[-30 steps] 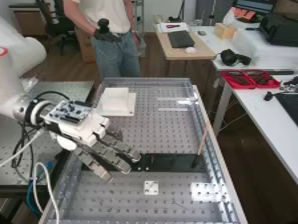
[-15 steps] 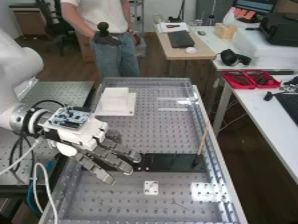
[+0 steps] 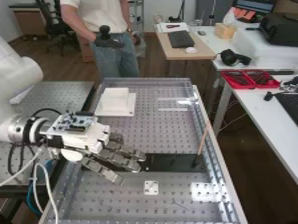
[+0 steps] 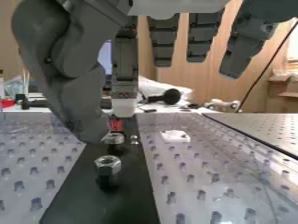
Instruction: Grab the larger nut and place it in the white container
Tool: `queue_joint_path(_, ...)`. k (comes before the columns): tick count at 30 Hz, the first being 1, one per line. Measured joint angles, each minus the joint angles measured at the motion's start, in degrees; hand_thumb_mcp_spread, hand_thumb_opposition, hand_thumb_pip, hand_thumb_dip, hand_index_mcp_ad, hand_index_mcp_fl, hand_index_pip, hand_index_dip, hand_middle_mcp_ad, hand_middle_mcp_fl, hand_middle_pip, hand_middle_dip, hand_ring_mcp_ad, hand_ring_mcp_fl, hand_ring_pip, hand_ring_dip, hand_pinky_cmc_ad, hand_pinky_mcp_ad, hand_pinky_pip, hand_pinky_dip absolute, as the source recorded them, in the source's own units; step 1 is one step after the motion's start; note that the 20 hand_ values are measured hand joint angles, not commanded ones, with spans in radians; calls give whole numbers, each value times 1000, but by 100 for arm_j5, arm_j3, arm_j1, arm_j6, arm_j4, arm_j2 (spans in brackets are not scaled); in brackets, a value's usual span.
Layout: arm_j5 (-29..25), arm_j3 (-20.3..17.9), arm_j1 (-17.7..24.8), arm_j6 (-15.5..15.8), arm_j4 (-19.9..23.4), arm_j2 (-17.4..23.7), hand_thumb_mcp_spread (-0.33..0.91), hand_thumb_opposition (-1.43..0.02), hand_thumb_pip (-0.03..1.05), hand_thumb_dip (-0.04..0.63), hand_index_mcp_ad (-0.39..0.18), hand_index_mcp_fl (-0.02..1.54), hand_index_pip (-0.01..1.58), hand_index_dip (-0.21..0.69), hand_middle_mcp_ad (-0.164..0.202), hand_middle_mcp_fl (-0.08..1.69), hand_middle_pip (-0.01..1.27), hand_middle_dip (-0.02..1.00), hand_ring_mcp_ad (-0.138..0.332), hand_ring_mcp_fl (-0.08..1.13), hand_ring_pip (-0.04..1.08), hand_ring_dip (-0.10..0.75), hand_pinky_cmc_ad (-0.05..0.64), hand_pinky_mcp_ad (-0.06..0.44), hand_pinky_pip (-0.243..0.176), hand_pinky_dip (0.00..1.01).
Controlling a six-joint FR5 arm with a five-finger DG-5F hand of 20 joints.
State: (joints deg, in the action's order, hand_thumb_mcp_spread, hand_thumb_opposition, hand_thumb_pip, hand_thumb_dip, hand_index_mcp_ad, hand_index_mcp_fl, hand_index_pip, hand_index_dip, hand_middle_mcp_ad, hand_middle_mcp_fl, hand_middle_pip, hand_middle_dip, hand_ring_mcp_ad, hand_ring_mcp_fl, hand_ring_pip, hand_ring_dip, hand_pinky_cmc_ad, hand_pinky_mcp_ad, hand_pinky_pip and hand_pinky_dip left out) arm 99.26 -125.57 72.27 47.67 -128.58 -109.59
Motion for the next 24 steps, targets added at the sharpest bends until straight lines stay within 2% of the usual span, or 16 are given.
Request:
queue_joint_path(22,153,71,-4,116,-149,-212,356,-864,721,241,-117,3,1548,187,79,2,134,188,162,0,94,86,384,295,-94,379)
queue_joint_path(24,175,69,-18,145,-152,-212,356,-864,721,241,-117,3,1548,187,79,2,134,188,162,0,94,86,367,295,-94,384)
